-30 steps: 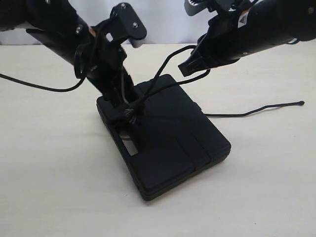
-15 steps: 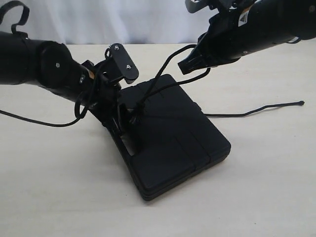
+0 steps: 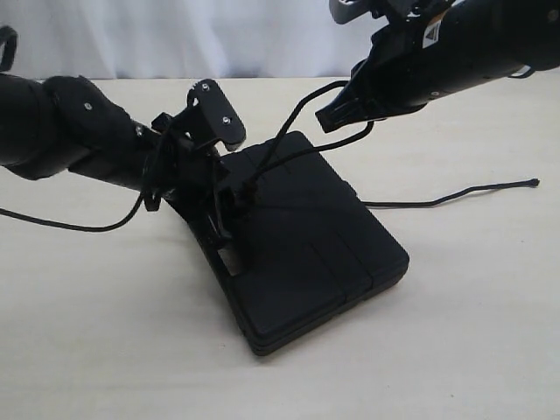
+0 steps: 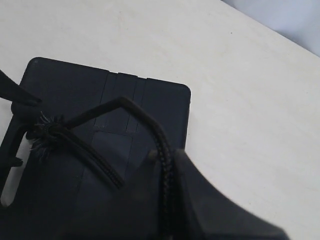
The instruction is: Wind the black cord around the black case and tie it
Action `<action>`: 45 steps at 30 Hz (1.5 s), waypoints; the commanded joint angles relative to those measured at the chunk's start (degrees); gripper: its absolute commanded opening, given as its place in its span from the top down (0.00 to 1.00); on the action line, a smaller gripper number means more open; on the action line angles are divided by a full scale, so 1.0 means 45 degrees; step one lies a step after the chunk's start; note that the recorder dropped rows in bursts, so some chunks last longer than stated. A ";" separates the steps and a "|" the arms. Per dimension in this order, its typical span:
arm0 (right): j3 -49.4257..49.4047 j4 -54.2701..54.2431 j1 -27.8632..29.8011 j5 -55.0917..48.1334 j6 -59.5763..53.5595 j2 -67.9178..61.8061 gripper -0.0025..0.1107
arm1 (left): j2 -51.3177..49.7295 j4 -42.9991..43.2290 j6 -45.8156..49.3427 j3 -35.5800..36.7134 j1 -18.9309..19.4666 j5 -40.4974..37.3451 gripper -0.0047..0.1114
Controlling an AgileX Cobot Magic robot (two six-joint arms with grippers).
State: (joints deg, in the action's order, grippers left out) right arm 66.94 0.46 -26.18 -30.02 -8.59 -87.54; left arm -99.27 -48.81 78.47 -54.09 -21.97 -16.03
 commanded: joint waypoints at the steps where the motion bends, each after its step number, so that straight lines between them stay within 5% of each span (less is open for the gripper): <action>1: 0.0073 -0.0004 0.0041 -0.0094 0.0005 0.0087 0.94 | 0.1107 -0.3052 0.2544 0.0042 0.1063 -0.1777 0.47; 6: 0.0073 -0.0004 0.0041 -0.0283 0.0005 0.0087 0.94 | 0.1200 -1.0996 0.9574 0.1594 0.2955 -0.5052 0.47; 7: 0.0073 0.0027 0.0041 -0.0310 0.0005 0.0087 0.94 | 0.1200 -1.1363 0.9852 0.1884 0.3188 -0.5367 0.47; 18: 0.0073 0.0086 0.0041 -0.0163 0.0005 0.0087 0.94 | -0.1112 -1.1363 0.9852 0.0973 0.3388 -0.6754 0.47; 31: 0.0073 0.0053 0.0041 0.0002 0.0082 0.0087 0.94 | -0.2120 -1.0219 0.9852 0.0147 0.3362 -0.6349 0.47; 42: 0.0073 0.0053 0.0041 -0.0021 0.0082 0.0087 0.94 | -0.3157 -0.8649 0.9852 -0.1345 0.1607 -0.3700 0.48; 43: 0.0073 0.0053 0.0041 -0.0021 0.0082 0.0087 0.94 | -0.3157 -0.8687 0.9852 -0.1351 0.1607 -0.3661 0.49; 45: 0.0073 0.0053 0.0041 0.0177 0.0306 0.0087 0.94 | -0.3157 -0.8687 0.9852 -0.1351 0.1633 -0.3587 0.75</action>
State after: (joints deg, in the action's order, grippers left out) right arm 66.94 0.46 -26.18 -30.47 -8.13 -87.54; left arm -113.46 -88.02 121.02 -59.65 -14.57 -32.80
